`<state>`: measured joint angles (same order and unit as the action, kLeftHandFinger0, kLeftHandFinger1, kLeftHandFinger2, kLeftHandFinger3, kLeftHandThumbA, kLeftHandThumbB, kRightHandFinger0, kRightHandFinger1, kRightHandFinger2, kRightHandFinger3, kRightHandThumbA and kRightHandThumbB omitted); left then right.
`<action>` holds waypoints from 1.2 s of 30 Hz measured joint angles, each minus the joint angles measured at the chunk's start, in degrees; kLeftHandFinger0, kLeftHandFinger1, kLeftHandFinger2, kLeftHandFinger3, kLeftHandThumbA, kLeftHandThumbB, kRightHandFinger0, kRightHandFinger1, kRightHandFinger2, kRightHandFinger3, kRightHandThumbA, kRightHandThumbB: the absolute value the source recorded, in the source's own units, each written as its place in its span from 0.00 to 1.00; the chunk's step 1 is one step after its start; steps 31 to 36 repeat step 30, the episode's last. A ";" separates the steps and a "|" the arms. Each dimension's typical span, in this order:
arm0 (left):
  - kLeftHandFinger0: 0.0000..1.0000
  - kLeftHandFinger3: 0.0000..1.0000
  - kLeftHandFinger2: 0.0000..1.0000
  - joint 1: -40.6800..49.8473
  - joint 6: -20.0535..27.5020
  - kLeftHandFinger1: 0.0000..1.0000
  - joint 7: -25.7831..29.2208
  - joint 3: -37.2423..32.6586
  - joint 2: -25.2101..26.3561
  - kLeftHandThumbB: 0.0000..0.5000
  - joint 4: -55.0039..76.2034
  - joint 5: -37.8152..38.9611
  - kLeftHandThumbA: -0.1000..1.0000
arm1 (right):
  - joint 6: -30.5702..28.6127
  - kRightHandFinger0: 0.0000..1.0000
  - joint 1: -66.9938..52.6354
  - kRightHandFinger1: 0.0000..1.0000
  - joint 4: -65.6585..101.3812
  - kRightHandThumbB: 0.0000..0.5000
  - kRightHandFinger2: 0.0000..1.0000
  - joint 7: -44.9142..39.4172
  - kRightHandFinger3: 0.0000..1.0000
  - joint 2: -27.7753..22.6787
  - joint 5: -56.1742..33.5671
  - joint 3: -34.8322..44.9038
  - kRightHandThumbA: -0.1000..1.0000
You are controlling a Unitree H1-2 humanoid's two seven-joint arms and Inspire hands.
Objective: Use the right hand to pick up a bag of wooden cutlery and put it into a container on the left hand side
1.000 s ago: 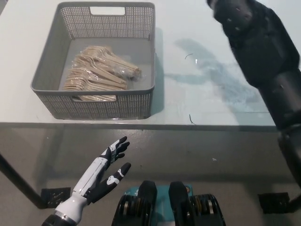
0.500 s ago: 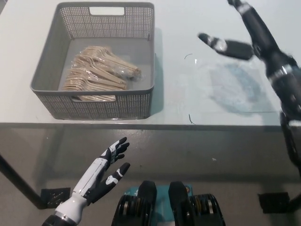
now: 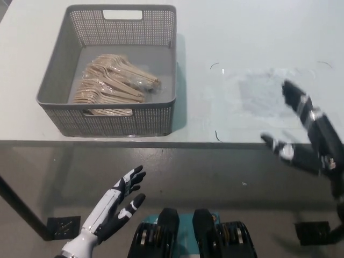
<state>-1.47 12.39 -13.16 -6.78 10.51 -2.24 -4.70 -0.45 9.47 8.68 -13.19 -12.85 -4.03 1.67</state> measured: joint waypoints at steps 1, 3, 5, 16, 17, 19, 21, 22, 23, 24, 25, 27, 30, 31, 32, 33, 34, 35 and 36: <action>1.00 1.00 1.00 0.38 0.11 1.00 0.02 0.13 -0.07 0.29 -0.08 0.02 0.82 | -0.06 1.00 -2.05 1.00 0.03 0.43 1.00 -0.12 1.00 0.70 -1.13 0.05 1.00; 1.00 1.00 1.00 1.01 0.50 1.00 0.13 0.52 -0.20 0.28 -0.26 0.12 0.83 | -0.62 1.00 -6.42 1.00 -0.07 0.38 1.00 -0.47 1.00 2.51 -3.18 0.07 1.00; 1.00 1.00 1.00 1.66 1.30 1.00 0.43 1.13 -0.46 0.28 -0.48 0.24 0.85 | -1.85 1.00 -10.86 1.00 -0.89 0.35 1.00 -0.78 1.00 4.96 -5.27 0.07 1.00; 1.00 1.00 1.00 2.66 3.51 1.00 1.35 3.25 -1.84 0.30 -1.62 0.53 0.88 | -6.39 1.00 -15.73 1.00 -12.15 0.27 1.00 -0.87 1.00 10.51 -10.37 2.44 1.00; 1.00 1.00 1.00 2.71 3.56 1.00 1.41 3.36 -2.01 0.31 -1.66 0.53 0.88 | -6.83 1.00 -15.50 1.00 -12.51 0.28 1.00 -0.83 1.00 10.49 -10.28 2.43 1.00; 1.00 1.00 1.00 2.73 3.62 1.00 1.58 3.57 -2.35 0.32 -1.75 0.53 0.89 | -7.64 1.00 -14.98 1.00 -13.11 0.27 1.00 -0.77 1.00 10.50 -10.08 2.42 1.00; 1.00 1.00 1.00 2.73 3.63 1.00 1.82 3.84 -2.68 0.33 -1.76 0.56 0.89 | -8.08 1.00 -14.38 1.00 -13.32 0.26 1.00 -0.69 1.00 10.51 -9.95 2.41 1.00; 1.00 1.00 1.00 2.73 3.64 1.00 1.87 3.93 -2.79 0.33 -1.76 0.58 0.90 | -8.15 1.00 -14.18 1.00 -13.33 0.25 1.00 -0.67 1.00 10.52 -9.92 2.40 1.00; 1.00 1.00 1.00 2.73 3.63 1.00 1.91 4.02 -2.90 0.34 -1.75 0.62 0.90 | -8.25 1.00 -14.02 1.00 -13.38 0.24 1.00 -0.62 1.00 10.53 -9.86 2.40 1.00; 1.00 1.00 1.00 2.77 3.63 1.00 1.92 4.11 -2.97 0.33 -1.75 0.66 0.91 | -8.39 1.00 -13.86 1.00 -13.52 0.22 1.00 -0.58 1.00 10.53 -9.78 2.37 1.00; 1.00 1.00 1.00 2.82 3.63 1.00 1.92 4.15 -3.00 0.31 -1.75 0.70 0.91 | -8.48 1.00 -13.78 1.00 -13.64 0.19 1.00 -0.57 1.00 10.53 -9.70 2.35 1.00; 1.00 1.00 1.00 2.93 3.63 1.00 1.93 4.21 -3.02 0.29 -1.75 0.75 0.90 | -8.97 1.00 -13.58 1.00 -14.07 0.13 1.00 -0.37 1.00 10.53 -9.03 2.32 1.00; 1.00 1.00 1.00 3.08 3.63 1.00 1.93 4.21 -3.02 0.30 -1.75 0.81 0.90 | -9.72 1.00 -13.40 1.00 -14.24 0.10 1.00 0.20 1.00 10.52 -7.92 2.28 1.00; 1.00 1.00 1.00 3.08 3.63 1.00 1.93 4.21 -3.02 0.30 -1.75 0.81 0.90 | -9.72 1.00 -13.40 1.00 -14.24 0.10 1.00 0.20 1.00 10.52 -7.92 2.28 1.00; 1.00 1.00 1.00 3.08 3.63 1.00 1.93 4.21 -3.02 0.30 -1.75 0.81 0.90 | -9.72 1.00 -13.40 1.00 -14.24 0.10 1.00 0.20 1.00 10.52 -7.92 2.28 1.00; 1.00 1.00 1.00 3.08 3.63 1.00 1.93 4.21 -3.02 0.30 -1.75 0.81 0.90 | -9.72 1.00 -13.40 1.00 -14.24 0.10 1.00 0.20 1.00 10.52 -7.92 2.28 1.00; 1.00 1.00 1.00 3.08 3.63 1.00 1.93 4.21 -3.02 0.30 -1.75 0.81 0.90 | -9.72 1.00 -13.40 1.00 -14.24 0.10 1.00 0.20 1.00 10.52 -7.92 2.28 1.00; 1.00 1.00 1.00 3.08 3.63 1.00 1.93 4.21 -3.02 0.30 -1.75 0.81 0.90 | -9.72 1.00 -13.40 1.00 -14.24 0.10 1.00 0.20 1.00 10.52 -7.92 2.28 1.00; 1.00 1.00 1.00 3.08 3.63 1.00 1.93 4.21 -3.02 0.30 -1.75 0.81 0.90 | -9.72 1.00 -13.40 1.00 -14.24 0.10 1.00 0.20 1.00 10.52 -7.92 2.28 1.00</action>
